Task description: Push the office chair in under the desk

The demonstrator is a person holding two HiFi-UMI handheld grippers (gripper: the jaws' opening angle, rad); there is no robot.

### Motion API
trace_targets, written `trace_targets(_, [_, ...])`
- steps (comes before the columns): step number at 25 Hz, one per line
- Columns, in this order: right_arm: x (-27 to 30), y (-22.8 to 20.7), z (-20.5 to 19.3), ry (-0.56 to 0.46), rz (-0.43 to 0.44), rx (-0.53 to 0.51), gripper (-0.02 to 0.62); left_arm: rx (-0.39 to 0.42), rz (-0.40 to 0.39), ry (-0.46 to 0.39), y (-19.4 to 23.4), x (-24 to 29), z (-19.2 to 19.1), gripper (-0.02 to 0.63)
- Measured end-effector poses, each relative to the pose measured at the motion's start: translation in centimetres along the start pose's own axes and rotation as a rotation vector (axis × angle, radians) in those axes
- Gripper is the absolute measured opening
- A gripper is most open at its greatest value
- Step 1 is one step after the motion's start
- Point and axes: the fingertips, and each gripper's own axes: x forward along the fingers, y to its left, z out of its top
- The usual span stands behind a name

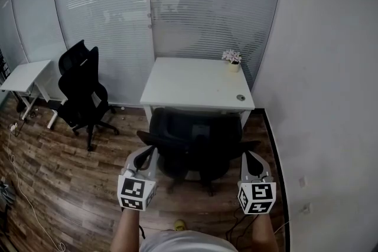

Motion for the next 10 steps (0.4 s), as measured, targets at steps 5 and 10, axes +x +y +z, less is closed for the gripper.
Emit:
trace_targets(5, [-0.18, -0.05, -0.1, -0.001, 0.005, 0.003, 0.002, 0.003, 0.013, -0.003, 0.07, -0.28, 0.27, -0.002])
trace_targets(10, [-0.13, -0.14, 0.05, -0.003, 0.009, 0.001, 0.002, 0.002, 0.019, -0.013, 0.23, -0.45, 0.41, -0.002])
